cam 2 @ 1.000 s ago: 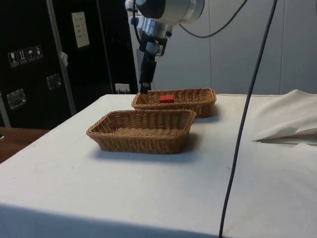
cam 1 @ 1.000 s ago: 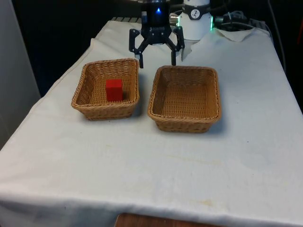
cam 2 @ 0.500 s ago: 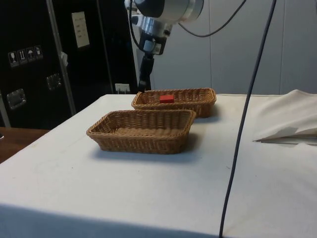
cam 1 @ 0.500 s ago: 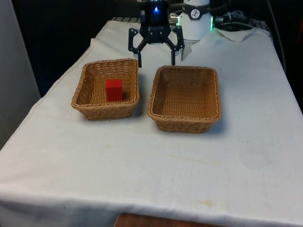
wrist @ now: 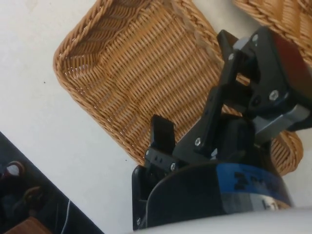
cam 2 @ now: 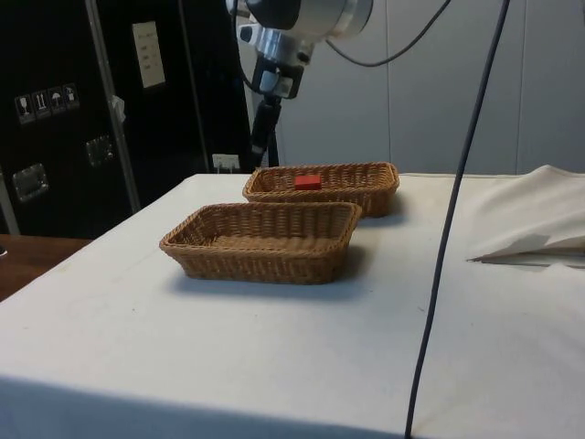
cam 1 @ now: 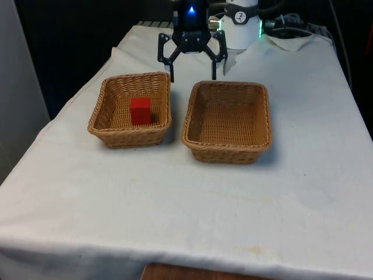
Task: Pick up the red cube and place it into the right basket.
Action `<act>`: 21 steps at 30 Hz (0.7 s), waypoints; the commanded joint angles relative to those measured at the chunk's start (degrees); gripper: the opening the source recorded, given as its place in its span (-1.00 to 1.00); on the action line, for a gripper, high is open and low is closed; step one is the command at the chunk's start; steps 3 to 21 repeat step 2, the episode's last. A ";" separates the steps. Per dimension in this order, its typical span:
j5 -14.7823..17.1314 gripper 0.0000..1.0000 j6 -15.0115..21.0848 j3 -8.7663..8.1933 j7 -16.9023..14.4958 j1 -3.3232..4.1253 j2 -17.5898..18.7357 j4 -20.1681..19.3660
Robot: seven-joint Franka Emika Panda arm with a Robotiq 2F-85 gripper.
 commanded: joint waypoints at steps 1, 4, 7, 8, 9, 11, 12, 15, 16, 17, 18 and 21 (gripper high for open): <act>-0.52 1.00 0.29 -0.23 0.40 0.11 0.23 0.00; -0.40 1.00 0.23 -0.17 0.34 0.11 0.17 0.00; -0.40 1.00 0.23 -0.17 0.34 0.11 0.17 0.00; -0.40 1.00 0.23 -0.17 0.34 0.11 0.17 0.00; -0.40 1.00 0.23 -0.17 0.34 0.11 0.17 0.00; -0.40 1.00 0.23 -0.17 0.34 0.11 0.17 0.00; -0.40 1.00 0.23 -0.17 0.34 0.11 0.17 0.00; -0.40 1.00 0.23 -0.17 0.34 0.11 0.17 0.00; -0.40 1.00 0.23 -0.17 0.34 0.11 0.17 0.00; -0.40 1.00 0.23 -0.17 0.34 0.11 0.17 0.00; -0.40 1.00 0.23 -0.17 0.34 0.11 0.17 0.00; -0.40 1.00 0.23 -0.17 0.34 0.11 0.17 0.00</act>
